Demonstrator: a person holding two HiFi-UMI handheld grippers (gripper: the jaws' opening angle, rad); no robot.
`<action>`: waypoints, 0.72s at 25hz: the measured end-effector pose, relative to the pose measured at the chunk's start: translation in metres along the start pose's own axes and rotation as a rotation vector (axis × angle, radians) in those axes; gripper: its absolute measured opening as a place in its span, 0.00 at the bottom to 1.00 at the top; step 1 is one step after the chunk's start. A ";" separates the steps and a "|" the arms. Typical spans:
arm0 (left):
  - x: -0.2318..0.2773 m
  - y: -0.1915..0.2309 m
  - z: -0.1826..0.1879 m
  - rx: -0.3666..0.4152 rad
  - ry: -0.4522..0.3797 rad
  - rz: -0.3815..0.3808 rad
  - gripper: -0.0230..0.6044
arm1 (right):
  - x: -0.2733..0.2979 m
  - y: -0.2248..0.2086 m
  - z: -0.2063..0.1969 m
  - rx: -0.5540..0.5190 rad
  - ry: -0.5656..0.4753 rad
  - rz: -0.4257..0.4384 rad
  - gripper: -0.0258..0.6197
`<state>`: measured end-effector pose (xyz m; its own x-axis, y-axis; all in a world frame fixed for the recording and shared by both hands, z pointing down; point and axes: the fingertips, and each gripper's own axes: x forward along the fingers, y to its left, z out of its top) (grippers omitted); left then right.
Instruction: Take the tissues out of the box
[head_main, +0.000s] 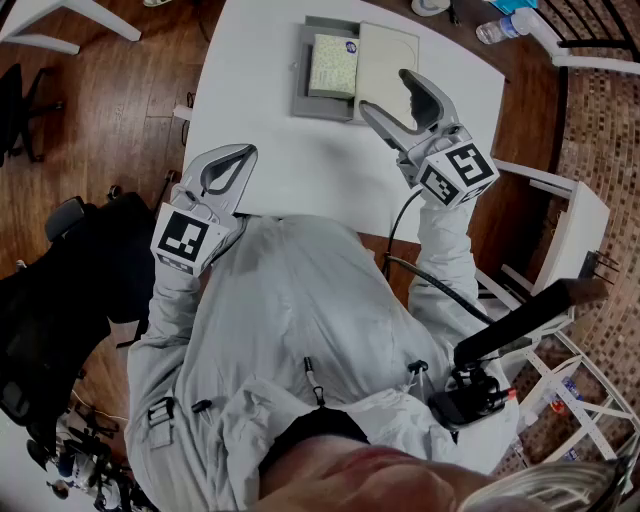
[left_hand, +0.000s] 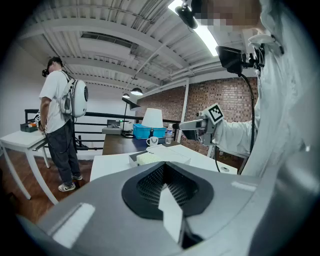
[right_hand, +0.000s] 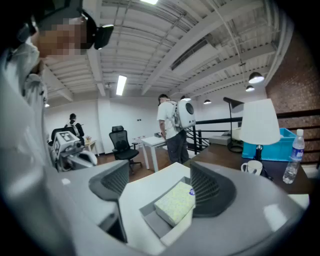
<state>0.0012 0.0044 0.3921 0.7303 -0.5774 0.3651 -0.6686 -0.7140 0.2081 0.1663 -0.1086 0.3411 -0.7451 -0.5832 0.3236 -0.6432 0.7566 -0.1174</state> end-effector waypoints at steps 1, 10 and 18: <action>-0.001 0.003 -0.001 -0.005 0.001 -0.004 0.06 | 0.010 -0.011 -0.001 0.048 0.022 -0.037 0.66; -0.004 0.023 -0.018 -0.053 -0.011 -0.069 0.06 | 0.112 -0.054 -0.049 0.185 0.444 -0.207 0.85; -0.028 0.055 -0.027 -0.080 -0.020 -0.085 0.06 | 0.148 -0.068 -0.114 0.230 0.732 -0.354 0.85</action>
<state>-0.0597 -0.0082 0.4182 0.7871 -0.5244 0.3247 -0.6124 -0.7272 0.3100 0.1204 -0.2125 0.5041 -0.2412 -0.3761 0.8947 -0.8963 0.4398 -0.0567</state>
